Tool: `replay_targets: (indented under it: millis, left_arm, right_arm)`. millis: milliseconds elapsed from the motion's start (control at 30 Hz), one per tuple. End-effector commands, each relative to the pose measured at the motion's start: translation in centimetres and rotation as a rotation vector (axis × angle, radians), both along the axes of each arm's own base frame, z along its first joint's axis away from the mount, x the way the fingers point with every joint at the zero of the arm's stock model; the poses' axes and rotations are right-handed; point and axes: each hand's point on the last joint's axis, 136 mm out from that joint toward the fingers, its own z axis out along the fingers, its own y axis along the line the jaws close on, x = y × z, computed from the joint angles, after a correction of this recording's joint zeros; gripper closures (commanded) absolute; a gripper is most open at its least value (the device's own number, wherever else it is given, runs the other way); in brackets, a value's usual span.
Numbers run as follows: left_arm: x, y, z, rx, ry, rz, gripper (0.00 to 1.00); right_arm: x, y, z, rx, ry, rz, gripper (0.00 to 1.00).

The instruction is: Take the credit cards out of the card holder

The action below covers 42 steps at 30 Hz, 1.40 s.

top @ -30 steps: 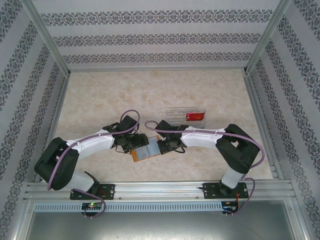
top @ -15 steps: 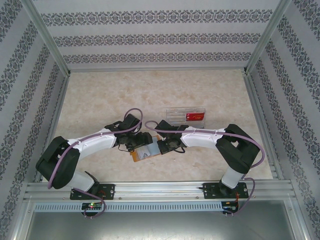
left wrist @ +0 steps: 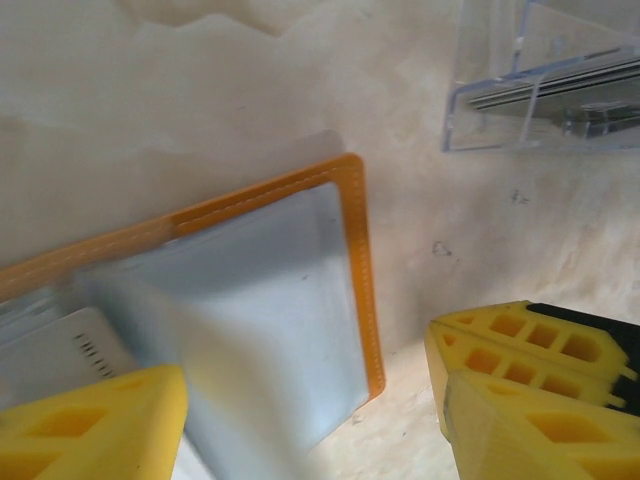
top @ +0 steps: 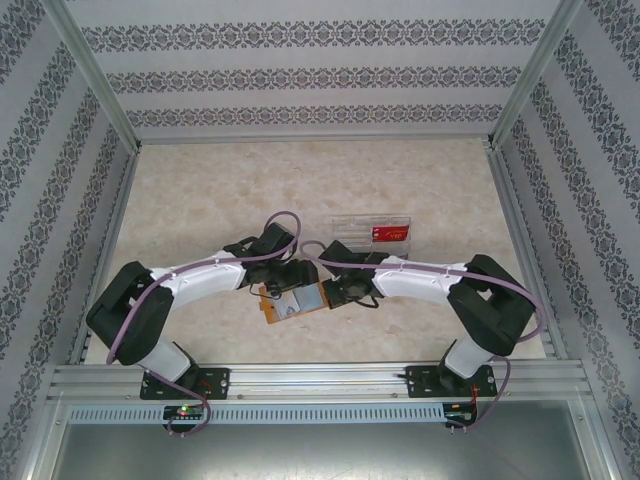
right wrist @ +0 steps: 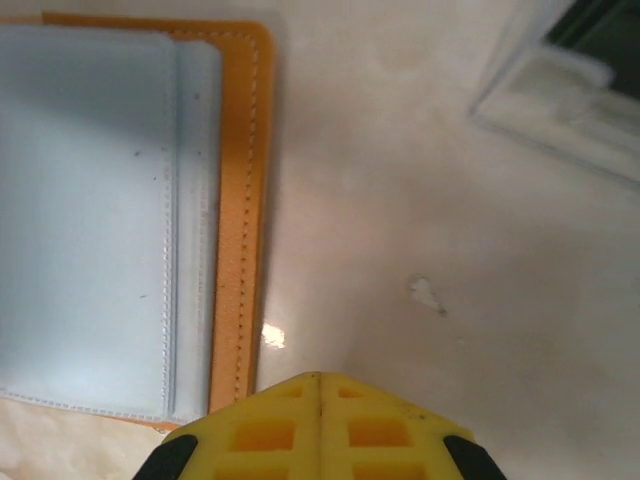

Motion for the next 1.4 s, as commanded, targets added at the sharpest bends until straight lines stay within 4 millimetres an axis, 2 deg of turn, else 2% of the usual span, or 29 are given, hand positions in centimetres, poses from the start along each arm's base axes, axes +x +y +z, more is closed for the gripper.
replay_targets:
  millis: [0, 100, 200, 333, 500, 633, 733, 800, 1000, 1133, 1367]
  left_arm:
    - [0.7, -2.1, 0.9, -0.05, -0.029, -0.025, 0.31]
    - [0.8, -2.2, 1.0, -0.041, -0.033, -0.028, 0.32]
    - [0.8, -1.4, 1.3, -0.006, -0.053, -0.018, 0.31]
    - [0.3, 0.8, 1.7, 0.05, -0.068, 0.004, 0.34]
    - [-0.8, 5.0, 1.5, 0.13, -0.065, 0.073, 0.43]
    - [-2.1, 7.8, 0.5, 0.181, -0.042, 0.113, 0.59]
    - [-3.1, 8.7, -0.6, 0.194, -0.02, 0.128, 0.73]
    - [-3.6, 8.8, -1.1, 0.182, -0.007, 0.13, 0.77]
    - [-3.8, 7.8, -1.3, 0.112, 0.001, 0.134, 0.79]
    - [-3.7, 7.0, -1.3, 0.064, 0.003, 0.14, 0.83]
    - [-4.2, 7.0, -2.7, 0.071, 0.036, 0.138, 0.83]
  right_arm:
    - [0.4, -0.6, 0.9, 0.009, -0.027, -0.039, 1.0]
    - [0.3, -0.7, 1.1, 0.017, -0.028, -0.043, 1.0]
    - [0.2, -0.3, 1.4, 0.031, -0.024, -0.039, 1.0]
    - [0.3, 1.0, 2.2, 0.081, -0.015, -0.017, 1.0]
    - [0.1, 3.6, 3.4, 0.193, 0.032, 0.02, 0.98]
    - [-0.1, 5.9, 4.0, 0.283, 0.081, 0.041, 0.95]
    - [-0.2, 7.2, 4.1, 0.335, 0.119, 0.047, 0.94]
    - [-0.3, 8.1, 4.1, 0.365, 0.144, 0.055, 0.92]
    - [0.0, 9.6, 3.3, 0.399, 0.204, 0.037, 0.9]
    - [0.2, 9.8, 2.6, 0.391, 0.216, 0.024, 0.91]
    - [0.5, 9.9, 1.8, 0.383, 0.236, 0.01, 0.91]
